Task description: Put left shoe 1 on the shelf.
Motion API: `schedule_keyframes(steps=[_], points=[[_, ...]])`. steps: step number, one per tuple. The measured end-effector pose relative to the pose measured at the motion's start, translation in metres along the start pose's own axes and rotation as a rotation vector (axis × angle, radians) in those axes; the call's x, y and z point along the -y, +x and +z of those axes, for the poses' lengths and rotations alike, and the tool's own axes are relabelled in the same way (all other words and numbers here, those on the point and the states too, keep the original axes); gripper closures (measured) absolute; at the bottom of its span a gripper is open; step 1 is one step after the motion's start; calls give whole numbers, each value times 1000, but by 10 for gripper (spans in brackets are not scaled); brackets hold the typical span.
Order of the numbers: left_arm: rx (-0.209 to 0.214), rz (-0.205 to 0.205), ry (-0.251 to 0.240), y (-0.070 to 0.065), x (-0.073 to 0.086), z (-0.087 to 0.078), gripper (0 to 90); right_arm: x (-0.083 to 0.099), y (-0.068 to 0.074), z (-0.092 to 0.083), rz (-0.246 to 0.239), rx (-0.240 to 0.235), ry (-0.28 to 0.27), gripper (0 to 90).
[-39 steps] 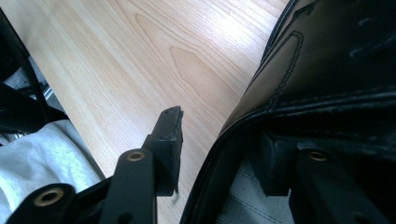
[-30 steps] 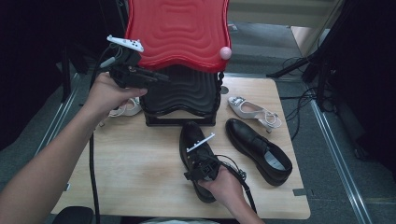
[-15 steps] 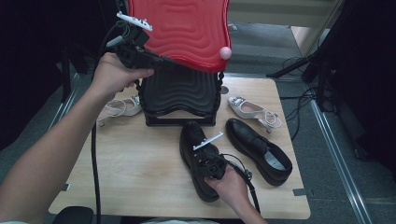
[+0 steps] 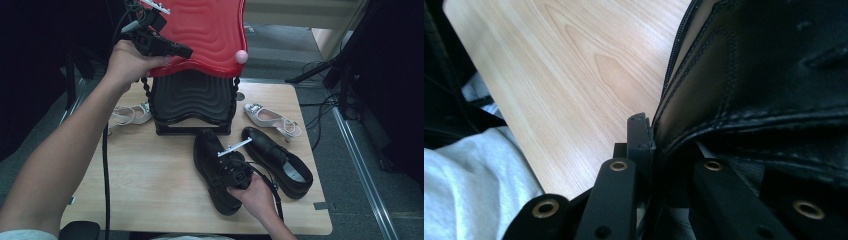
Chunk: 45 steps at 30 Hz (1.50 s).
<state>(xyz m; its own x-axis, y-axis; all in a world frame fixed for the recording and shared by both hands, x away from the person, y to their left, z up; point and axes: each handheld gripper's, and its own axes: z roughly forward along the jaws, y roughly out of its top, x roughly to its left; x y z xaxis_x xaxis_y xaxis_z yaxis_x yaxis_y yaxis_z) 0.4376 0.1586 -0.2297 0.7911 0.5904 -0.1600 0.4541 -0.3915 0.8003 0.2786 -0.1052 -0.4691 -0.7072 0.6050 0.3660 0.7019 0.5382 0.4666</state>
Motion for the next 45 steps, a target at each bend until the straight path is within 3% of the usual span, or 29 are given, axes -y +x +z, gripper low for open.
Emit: schedule_keyframes(steps=[12, 17, 22, 27, 33, 34, 39, 45], points=[[-6, -29, 16, 6, -1, 9, 869, -1, -9, -24, -5, -62, -48, 854], [-14, -25, 23, 4, -1, 9, 900, -3, -7, -40, -10, -94, -81, 855], [-11, -27, 22, 5, -1, 10, 900, -6, -2, -53, -8, -129, -75, 849], [-10, -23, 20, 5, -1, 10, 900, -10, 9, -66, -44, -136, -69, 848], [-1, -14, 1, 5, 0, 12, 900, -28, 15, -75, -76, -144, -79, 838], [6, -28, -1, 5, 0, 12, 900, -32, 16, -76, -76, -145, -79, 835], [9, -28, -2, 5, 0, 13, 900, -50, 25, -81, -124, -124, -94, 838], [-1, -18, 1, 4, 0, 12, 900, -75, 25, -83, -151, -92, -110, 836]])
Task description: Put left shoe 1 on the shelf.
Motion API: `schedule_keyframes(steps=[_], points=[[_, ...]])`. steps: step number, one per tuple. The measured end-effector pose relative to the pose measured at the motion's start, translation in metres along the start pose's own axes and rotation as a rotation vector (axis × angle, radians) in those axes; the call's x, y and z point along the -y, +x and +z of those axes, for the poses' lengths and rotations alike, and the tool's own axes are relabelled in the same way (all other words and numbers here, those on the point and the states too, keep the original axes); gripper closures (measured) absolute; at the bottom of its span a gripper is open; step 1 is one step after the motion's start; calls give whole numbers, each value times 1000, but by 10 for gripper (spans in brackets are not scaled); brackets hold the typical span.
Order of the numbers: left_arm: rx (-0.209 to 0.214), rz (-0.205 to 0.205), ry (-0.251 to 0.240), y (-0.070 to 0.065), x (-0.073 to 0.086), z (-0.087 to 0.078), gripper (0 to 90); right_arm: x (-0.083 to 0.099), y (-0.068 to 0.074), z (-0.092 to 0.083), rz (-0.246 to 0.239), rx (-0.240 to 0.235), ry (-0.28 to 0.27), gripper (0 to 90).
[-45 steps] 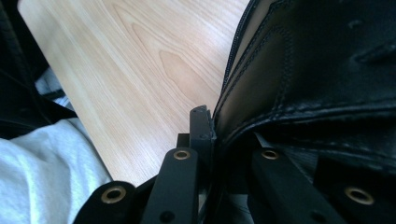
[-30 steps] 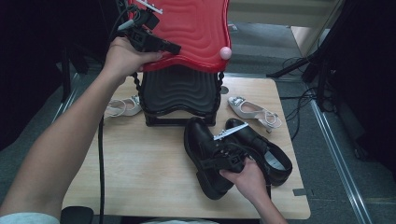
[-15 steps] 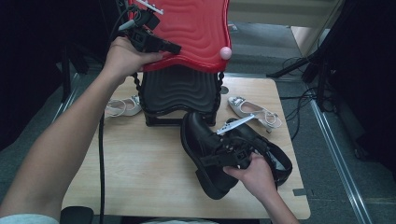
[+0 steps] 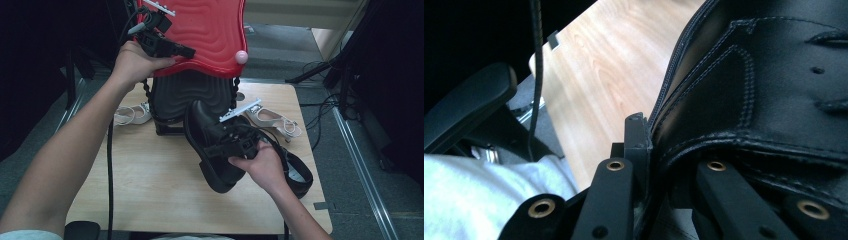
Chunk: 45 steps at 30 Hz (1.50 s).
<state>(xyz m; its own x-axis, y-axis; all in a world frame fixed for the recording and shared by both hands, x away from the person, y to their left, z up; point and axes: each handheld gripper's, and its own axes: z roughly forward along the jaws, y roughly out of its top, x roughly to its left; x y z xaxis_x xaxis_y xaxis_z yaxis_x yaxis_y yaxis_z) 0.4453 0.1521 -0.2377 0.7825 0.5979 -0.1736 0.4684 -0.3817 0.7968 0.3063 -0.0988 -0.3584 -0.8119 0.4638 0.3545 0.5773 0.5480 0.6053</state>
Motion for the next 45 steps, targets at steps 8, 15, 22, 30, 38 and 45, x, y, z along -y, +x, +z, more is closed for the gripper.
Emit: schedule_keyframes(steps=[8, 15, 22, 30, 38, 45], points=[[-1, -2, 2, 0, 0, 0, 900, -29, -13, 14, -42, 56, -32, 836], [-2, -5, 6, -1, 0, 0, 900, -49, -21, 35, -69, 118, -52, 834], [-3, -13, 5, -1, 0, -1, 900, -60, -25, 58, -144, 229, -71, 838], [0, -24, -2, -1, 1, 0, 900, -75, -35, 78, -147, 305, -109, 847], [4, -30, 3, -1, 1, -1, 900, -95, -35, 90, -157, 354, -146, 844], [8, -33, -2, 0, 1, -1, 900, -102, -36, 100, -155, 368, -177, 830]])
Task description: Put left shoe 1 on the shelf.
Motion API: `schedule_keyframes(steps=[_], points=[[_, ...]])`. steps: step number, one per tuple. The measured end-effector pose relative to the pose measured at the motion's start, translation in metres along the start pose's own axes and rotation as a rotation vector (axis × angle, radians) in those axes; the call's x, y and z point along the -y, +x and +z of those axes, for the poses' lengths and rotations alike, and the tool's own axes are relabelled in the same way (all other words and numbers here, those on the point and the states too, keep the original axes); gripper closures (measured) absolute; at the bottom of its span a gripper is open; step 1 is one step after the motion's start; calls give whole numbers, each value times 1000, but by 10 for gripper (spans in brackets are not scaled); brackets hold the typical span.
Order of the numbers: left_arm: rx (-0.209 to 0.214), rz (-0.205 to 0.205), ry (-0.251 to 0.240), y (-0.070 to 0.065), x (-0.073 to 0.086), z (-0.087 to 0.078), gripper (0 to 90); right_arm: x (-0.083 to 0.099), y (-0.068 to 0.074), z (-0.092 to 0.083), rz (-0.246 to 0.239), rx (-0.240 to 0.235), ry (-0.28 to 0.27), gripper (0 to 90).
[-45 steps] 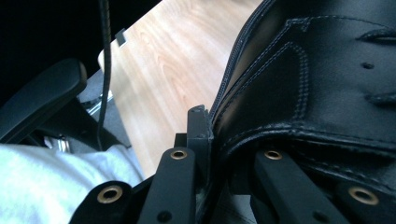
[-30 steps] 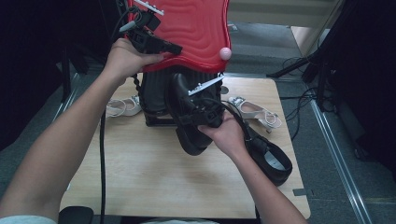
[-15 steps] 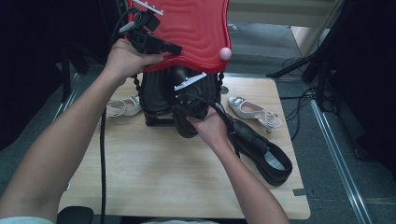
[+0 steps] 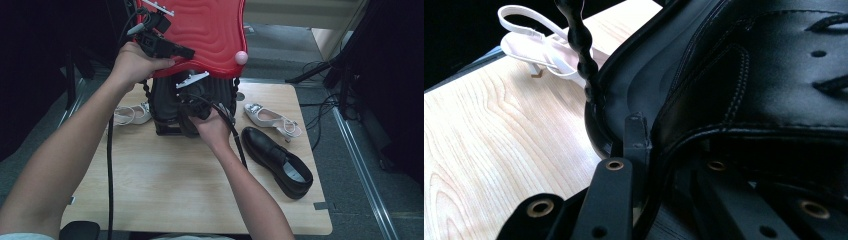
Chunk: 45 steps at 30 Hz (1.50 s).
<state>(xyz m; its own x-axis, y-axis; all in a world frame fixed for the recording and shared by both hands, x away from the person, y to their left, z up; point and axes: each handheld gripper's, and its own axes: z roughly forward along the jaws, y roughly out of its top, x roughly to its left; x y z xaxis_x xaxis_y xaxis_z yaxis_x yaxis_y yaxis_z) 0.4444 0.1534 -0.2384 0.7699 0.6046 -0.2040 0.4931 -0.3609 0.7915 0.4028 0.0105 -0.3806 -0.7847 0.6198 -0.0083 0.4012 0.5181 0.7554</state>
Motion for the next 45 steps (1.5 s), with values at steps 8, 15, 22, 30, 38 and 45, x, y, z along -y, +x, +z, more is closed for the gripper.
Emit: schedule_keyframes(steps=[8, 15, 22, 30, 38, 45], points=[[0, -2, -5, 0, 1, 0, 900, -2, 0, 7, 36, -24, 19, 759], [0, 1, -7, 0, 1, 0, 900, -5, 3, 12, 52, -60, 45, 646], [-3, 4, -9, 0, 1, 0, 900, -8, 6, 16, 58, -43, 68, 702], [-2, -3, -13, 1, 1, 0, 900, -11, 8, 19, -15, 28, 71, 796], [0, -2, -14, 1, 1, 0, 900, -10, 6, 18, 40, -31, 76, 648], [-2, 1, -15, 2, 1, 0, 900, -8, 12, 5, 41, -57, 45, 549]])
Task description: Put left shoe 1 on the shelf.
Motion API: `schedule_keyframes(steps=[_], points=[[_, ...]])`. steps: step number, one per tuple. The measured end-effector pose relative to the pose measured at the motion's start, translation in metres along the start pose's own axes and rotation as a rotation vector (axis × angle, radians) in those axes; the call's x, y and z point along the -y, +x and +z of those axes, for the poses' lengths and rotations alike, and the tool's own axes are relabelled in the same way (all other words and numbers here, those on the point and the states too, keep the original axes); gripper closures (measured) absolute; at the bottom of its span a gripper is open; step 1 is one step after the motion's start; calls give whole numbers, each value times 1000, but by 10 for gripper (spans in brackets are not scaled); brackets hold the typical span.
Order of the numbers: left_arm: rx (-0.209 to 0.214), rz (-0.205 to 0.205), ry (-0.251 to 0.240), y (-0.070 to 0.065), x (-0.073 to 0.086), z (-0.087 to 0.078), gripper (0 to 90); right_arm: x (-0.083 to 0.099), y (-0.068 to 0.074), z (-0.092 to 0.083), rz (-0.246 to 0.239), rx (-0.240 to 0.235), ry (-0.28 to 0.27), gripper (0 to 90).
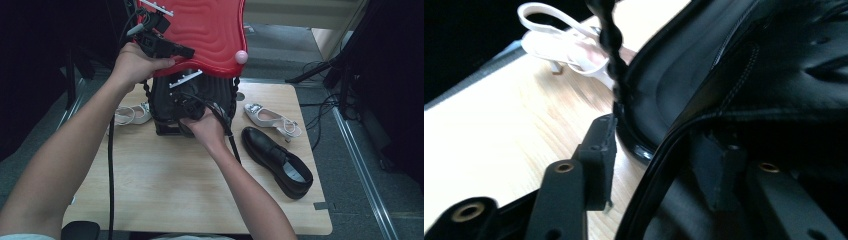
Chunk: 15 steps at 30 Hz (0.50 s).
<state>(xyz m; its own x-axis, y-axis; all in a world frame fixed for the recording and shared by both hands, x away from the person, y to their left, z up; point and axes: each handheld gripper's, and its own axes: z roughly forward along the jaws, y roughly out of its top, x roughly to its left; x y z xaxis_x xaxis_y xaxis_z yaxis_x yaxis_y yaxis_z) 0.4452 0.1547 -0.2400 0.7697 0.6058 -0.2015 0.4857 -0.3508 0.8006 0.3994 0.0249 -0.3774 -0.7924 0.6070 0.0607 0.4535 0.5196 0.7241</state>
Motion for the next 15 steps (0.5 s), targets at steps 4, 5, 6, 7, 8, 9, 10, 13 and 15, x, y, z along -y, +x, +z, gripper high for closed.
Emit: schedule_keyframes(steps=[4, 5, 6, 7, 8, 9, 10, 13, 15], points=[[0, -4, 2, 0, 0, 0, 900, 7, 3, -18, -9, -9, -64, 598], [0, -4, 3, 0, 0, 0, 900, 10, 4, -23, 9, -26, -76, 611], [0, -4, 3, 0, 0, 0, 900, 10, 4, -23, 9, -26, -76, 611], [-2, -3, 3, 0, 0, 0, 900, 15, 5, -33, 19, -67, -80, 706], [-2, -4, 3, 0, 0, 0, 900, 17, 5, -36, 20, -82, -83, 731], [-2, -2, 3, 0, 0, 0, 900, 20, 6, -40, 20, -91, -88, 768], [-2, -5, 2, 0, 0, 0, 900, 23, 6, -43, 22, -106, -85, 823], [-2, -4, 1, 0, 0, 0, 900, 32, 10, -49, 20, -132, -70, 894], [-3, -3, 3, 0, 0, 0, 900, 36, 11, -51, 17, -136, -65, 900]])
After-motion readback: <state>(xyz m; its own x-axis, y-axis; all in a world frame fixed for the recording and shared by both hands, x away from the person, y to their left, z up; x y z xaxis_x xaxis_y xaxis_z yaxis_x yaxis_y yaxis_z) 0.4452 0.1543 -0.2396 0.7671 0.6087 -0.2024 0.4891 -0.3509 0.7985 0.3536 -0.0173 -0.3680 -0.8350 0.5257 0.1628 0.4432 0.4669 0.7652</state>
